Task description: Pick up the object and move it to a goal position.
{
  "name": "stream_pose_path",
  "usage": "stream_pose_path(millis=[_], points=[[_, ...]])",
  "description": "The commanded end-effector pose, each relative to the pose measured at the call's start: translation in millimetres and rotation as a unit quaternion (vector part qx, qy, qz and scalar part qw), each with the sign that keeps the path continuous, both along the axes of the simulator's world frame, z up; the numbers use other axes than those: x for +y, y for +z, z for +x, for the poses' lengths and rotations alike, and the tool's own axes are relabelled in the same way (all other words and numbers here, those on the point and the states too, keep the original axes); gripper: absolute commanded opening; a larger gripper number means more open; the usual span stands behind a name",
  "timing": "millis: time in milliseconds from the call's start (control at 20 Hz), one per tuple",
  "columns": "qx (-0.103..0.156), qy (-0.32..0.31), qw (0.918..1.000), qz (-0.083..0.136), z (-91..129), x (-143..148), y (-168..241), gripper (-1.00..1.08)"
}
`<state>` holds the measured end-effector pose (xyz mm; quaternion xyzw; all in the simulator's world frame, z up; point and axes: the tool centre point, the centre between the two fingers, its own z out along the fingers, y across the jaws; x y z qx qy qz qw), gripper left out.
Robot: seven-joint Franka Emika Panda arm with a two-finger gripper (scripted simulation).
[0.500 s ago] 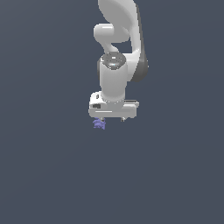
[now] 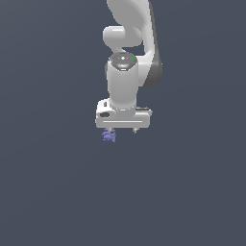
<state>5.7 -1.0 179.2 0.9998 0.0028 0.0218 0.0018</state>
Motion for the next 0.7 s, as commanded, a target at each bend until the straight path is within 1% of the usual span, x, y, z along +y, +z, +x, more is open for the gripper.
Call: stream_pose_path(millis=[0,350,650], points=[[-0.004,0.003,1.0,0.0,2.4,-1.2,4.7,1.0],[-0.004,0.008,1.0,0.0,1.8,-1.8,3.6,1.0],[-0.003,0.033,0.9995,-0.002,-0.5,-5.2,0.1,1.0]])
